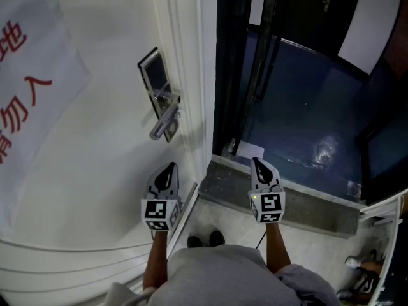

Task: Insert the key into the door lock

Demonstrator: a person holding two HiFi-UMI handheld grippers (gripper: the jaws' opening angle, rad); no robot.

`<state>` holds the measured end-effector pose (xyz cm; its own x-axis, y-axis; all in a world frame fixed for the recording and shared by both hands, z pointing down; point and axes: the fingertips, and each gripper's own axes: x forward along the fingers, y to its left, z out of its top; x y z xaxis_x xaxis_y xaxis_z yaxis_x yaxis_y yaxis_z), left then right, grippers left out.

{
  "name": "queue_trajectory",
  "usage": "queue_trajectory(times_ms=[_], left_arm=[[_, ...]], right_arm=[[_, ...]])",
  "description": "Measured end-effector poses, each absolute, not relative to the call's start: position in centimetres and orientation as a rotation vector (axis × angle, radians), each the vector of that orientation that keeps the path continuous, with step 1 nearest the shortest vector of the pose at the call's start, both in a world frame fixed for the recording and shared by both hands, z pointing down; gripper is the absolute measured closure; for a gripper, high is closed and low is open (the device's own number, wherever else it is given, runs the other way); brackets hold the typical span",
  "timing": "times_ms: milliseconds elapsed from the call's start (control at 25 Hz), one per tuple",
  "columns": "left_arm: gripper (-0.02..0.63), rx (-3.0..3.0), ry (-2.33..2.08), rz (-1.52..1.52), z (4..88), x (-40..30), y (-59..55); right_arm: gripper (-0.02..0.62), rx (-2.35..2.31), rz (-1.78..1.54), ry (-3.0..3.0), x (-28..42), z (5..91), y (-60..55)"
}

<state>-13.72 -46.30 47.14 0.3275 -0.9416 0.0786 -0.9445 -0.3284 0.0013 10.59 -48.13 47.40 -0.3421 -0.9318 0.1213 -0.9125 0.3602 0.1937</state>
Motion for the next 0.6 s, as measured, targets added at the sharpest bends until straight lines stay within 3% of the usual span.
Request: queue_trajectory(times_ms=[600], left_arm=[[0.589,2.514,-1.794,0.105,47.4,-13.8,-46.8]], right_arm=[[0.574,1.638,-0.136,-2.437,9.6,47.2,-48.9]])
